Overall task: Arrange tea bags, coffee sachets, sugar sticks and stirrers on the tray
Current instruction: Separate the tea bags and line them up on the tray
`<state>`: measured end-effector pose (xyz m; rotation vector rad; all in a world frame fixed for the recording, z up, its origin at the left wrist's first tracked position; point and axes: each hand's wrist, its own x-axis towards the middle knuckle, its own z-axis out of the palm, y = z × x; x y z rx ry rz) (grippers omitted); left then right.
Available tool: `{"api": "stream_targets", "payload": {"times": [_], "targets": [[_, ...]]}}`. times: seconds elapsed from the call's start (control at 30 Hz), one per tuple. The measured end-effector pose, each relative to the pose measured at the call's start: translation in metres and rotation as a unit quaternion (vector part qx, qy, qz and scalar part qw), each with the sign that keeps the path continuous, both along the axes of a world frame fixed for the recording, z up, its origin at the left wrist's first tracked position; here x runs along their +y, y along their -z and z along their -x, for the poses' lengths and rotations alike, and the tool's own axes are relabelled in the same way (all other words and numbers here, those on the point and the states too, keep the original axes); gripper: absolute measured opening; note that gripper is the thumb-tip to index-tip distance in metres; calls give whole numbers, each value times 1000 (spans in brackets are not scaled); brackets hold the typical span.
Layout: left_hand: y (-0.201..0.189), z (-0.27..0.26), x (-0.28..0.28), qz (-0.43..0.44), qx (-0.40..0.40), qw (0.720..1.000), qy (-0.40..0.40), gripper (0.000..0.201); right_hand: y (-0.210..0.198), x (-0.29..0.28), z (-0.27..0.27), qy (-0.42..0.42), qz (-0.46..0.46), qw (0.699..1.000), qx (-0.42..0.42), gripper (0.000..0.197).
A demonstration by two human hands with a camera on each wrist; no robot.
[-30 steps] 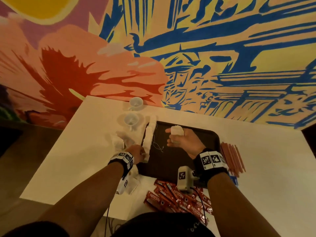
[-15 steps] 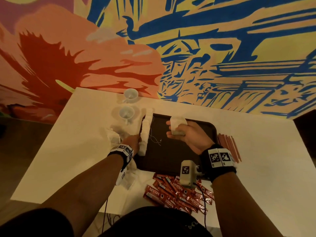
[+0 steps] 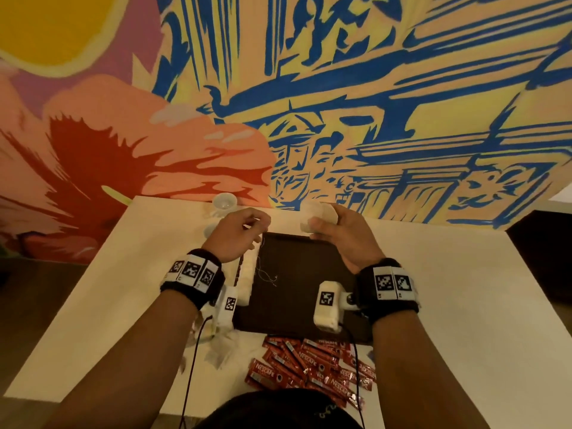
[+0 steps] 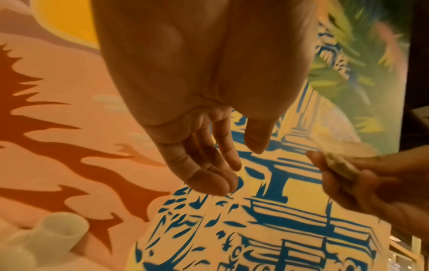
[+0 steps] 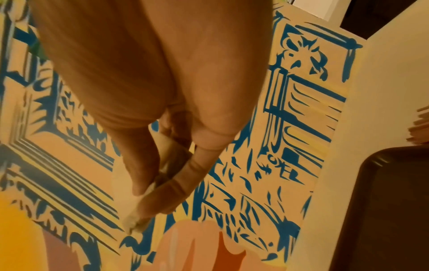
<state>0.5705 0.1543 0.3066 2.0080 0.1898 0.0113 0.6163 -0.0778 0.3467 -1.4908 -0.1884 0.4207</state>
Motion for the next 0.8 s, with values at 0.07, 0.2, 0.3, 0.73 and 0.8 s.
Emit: {"api": "stream_targets", "payload": {"times": [0.07,0.2,0.3,0.73,0.8], "targets": [[-21,10,-13,16,-20,1000,17,20,-6,-5,2,-9,7,1000,-26,26],[-51,27,-38,45,-53,997,36,26,-11,-13,10,-39,12,998,-52,31],[-64,35,-53,51,-73,995,36,33,-15,-17,17,-74,8,995,-65,35],[-97,49,-60,-9,-152,987,-50,14,-26,-44,30,-135,-49,990,18,21],[-105,49,-59,-2,-164,985,-58,14,-28,-45,32,-152,-25,988,-5,27]]}}
